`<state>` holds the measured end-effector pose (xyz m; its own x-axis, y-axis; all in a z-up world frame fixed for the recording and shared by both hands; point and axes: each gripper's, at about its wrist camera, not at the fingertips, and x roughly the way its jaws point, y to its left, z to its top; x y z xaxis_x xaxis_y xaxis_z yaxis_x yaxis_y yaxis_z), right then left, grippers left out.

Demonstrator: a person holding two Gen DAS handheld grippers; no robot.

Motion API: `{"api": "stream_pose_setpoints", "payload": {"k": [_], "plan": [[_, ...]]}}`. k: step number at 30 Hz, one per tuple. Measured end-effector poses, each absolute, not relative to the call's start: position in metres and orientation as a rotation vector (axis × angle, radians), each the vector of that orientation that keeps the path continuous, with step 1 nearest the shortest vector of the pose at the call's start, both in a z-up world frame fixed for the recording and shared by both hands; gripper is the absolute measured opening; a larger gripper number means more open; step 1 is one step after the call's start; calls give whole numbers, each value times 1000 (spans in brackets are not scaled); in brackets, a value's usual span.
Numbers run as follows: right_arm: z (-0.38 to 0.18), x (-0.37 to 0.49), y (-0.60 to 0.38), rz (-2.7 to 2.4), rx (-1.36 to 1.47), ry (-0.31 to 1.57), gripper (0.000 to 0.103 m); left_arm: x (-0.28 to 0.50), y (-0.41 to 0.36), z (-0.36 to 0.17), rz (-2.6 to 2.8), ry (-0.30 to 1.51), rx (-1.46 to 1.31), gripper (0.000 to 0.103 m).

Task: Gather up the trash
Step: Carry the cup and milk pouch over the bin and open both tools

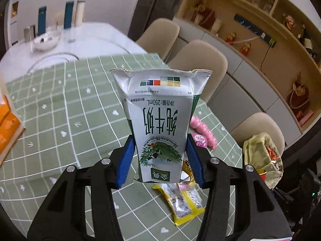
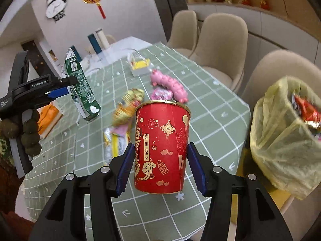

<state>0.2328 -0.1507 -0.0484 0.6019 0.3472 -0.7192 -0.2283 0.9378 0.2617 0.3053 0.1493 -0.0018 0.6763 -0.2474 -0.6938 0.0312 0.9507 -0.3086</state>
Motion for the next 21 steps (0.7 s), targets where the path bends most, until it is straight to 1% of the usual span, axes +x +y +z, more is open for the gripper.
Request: {"api": "stream_pose_setpoints", "payload": {"k": [10,17,21], "plan": [[14,228,-180,370,115,696,51,267,120,71,-178,647,-245,48],[51,228,-225,306,71,586,51,273,71,107,-257,575,-226,48],[62,229,-268,226,69,547,51,285,38,116,-319,552,-216,48]]}}
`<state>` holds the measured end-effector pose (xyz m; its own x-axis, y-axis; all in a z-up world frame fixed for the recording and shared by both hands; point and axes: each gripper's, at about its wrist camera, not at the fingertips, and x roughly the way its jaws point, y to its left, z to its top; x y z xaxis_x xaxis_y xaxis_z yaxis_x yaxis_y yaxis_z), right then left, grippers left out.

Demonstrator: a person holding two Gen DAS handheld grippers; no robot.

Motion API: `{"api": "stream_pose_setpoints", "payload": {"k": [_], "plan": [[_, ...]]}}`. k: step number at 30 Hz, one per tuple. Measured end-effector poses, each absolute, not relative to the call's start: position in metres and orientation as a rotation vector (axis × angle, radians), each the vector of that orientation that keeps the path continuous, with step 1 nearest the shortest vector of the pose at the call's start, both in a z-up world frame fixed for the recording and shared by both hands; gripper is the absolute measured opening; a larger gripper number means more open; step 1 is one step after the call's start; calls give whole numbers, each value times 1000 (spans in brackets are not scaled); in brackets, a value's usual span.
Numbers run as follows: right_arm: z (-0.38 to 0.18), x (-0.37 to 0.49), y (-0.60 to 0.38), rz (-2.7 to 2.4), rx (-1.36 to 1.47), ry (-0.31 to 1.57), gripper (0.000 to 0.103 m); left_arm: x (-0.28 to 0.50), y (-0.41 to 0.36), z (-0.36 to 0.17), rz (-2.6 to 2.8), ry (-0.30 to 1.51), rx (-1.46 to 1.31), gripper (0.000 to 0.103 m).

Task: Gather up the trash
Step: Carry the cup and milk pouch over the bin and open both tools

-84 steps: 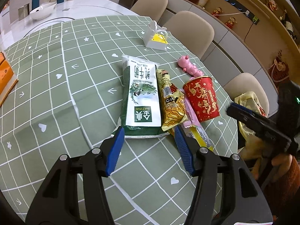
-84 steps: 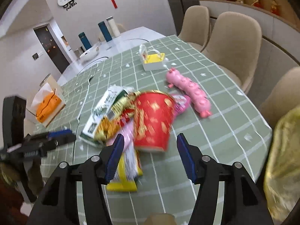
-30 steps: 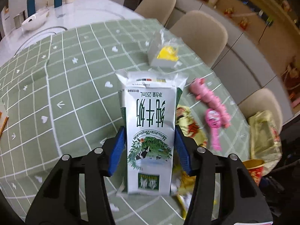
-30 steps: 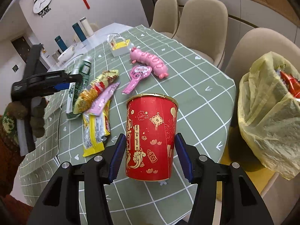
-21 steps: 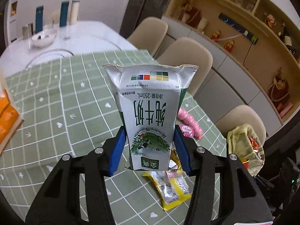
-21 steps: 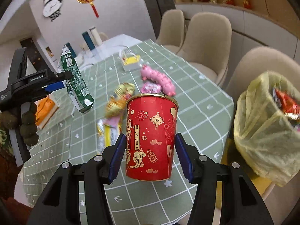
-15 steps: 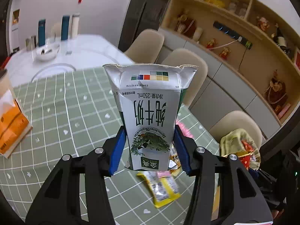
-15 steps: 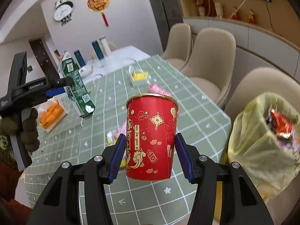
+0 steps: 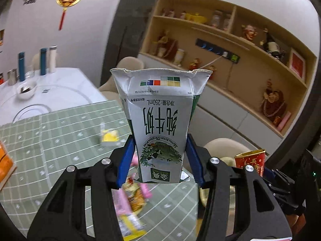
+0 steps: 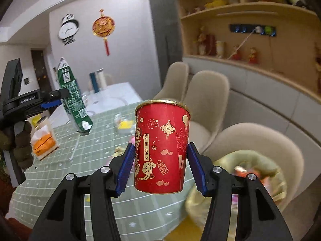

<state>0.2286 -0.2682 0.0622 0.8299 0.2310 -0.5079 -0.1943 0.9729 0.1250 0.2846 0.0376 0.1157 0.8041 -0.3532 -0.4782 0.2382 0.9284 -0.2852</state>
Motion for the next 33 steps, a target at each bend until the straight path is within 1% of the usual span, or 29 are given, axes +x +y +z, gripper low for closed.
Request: {"api": "stream_pose_setpoints", "payload": {"k": [6,18,23,26,30,33], "plan": [[62,219,-335,83,91,531,51,308,-31,116,-443,565,-190,48],[40,184,-454,-176,188,553,51,348,-201,81,-761,675,-174,48],[28,169,-491,-242,241,548,51,351,-271,41,-844,767,-92,48],[18,167,-507,-262,277,556,51,350,-315,-5,-835,849,48,48],[3,164,-518,-273,307,577,51,348,-344,-58,-798,967,166,47],[-6,167,-524,-281,325,599,51,349,-358,-80,-789,1027,200,47]]}}
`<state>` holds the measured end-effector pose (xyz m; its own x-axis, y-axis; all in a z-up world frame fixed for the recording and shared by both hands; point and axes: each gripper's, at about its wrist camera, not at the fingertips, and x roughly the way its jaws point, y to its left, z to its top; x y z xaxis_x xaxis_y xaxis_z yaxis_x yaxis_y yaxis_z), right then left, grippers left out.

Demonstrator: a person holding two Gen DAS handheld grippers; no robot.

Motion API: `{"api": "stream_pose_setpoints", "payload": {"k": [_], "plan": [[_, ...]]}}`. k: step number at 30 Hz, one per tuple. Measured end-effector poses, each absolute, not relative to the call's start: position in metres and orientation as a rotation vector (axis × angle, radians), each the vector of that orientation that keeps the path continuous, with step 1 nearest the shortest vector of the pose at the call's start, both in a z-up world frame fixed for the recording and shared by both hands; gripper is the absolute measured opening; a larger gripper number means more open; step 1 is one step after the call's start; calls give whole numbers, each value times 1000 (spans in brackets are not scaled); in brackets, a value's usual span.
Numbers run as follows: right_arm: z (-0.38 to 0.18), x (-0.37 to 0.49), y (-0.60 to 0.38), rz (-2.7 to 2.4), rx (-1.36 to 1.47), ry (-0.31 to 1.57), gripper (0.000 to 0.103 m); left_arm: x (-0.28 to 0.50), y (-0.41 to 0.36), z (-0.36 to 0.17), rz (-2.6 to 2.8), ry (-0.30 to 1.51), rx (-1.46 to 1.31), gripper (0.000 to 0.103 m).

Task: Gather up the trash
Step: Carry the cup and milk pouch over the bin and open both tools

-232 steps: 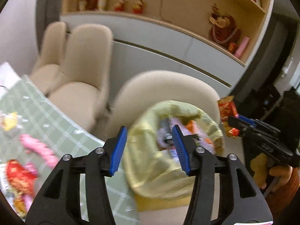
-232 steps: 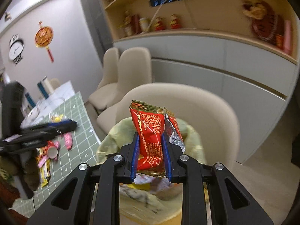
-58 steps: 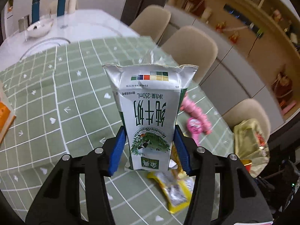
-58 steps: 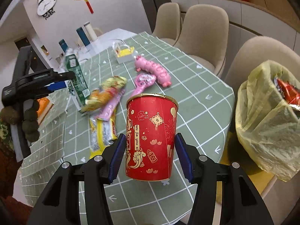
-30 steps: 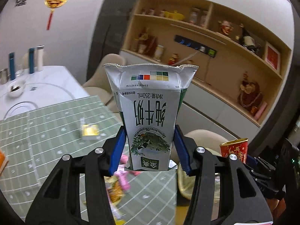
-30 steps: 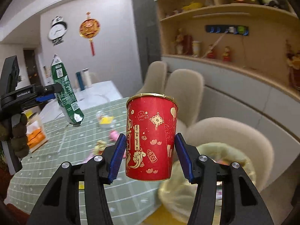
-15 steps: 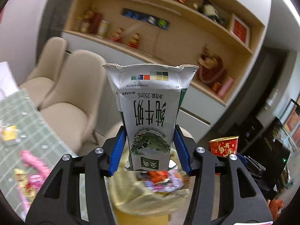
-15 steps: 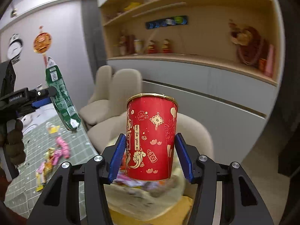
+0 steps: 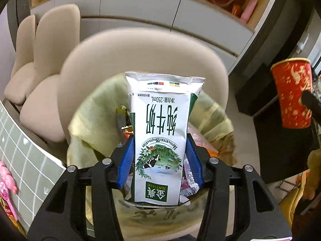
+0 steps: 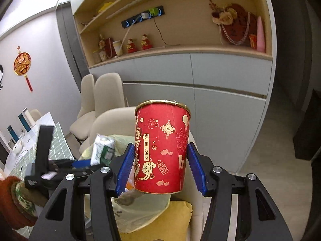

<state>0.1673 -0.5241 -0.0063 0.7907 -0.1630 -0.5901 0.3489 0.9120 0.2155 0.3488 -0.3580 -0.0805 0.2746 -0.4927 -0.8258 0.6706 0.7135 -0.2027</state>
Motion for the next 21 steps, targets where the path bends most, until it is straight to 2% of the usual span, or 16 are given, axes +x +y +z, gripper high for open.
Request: {"api": "stream_pose_setpoints", "payload": {"k": [6,12,21], "plan": [[-17,172,-528,-276,352,620,51,356,-361,-76,-792,1053,148,48],[-19,192,-508,-211,345,638,51,359,-317,-46,-798,997,52,57],[-32,255,-443,12,283,724,51,354,-224,-7,-625,886,-16,58]]}}
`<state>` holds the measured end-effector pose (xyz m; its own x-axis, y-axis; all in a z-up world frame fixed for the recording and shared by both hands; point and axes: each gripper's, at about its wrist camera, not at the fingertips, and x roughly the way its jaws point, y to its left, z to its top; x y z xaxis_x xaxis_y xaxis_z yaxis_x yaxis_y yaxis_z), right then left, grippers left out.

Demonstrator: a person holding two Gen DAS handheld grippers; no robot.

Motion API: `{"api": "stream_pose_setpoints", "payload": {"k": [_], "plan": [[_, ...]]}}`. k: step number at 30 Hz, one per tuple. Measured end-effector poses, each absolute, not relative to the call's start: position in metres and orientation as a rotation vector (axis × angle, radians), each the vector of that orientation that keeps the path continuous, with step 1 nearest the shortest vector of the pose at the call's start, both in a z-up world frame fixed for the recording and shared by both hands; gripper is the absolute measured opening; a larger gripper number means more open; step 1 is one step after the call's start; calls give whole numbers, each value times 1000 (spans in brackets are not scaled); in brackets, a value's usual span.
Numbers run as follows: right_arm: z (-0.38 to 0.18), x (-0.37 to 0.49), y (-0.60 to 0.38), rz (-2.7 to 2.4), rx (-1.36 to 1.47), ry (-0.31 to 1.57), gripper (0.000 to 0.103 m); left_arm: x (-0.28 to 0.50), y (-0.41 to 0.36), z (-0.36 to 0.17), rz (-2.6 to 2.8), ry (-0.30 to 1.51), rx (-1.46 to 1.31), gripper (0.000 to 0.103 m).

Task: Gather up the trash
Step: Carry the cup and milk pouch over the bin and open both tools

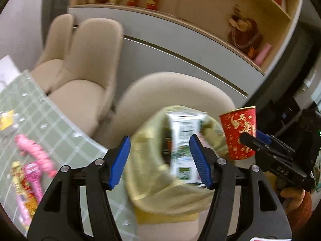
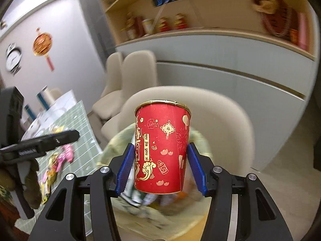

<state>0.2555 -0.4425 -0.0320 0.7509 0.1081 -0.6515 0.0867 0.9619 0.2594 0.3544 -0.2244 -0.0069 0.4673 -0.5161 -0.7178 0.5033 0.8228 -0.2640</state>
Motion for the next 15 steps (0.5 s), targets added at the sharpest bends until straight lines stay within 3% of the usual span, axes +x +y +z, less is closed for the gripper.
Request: {"api": "stream_pose_setpoints", "payload": {"k": [10,15], "plan": [[-97,323,-409,38,200,1003,51,344,-93,-23,-374,952,-106,58],[-107,320,-417,0,235,1037,53,331,-31,-29,-253,970,-194,58]]}}
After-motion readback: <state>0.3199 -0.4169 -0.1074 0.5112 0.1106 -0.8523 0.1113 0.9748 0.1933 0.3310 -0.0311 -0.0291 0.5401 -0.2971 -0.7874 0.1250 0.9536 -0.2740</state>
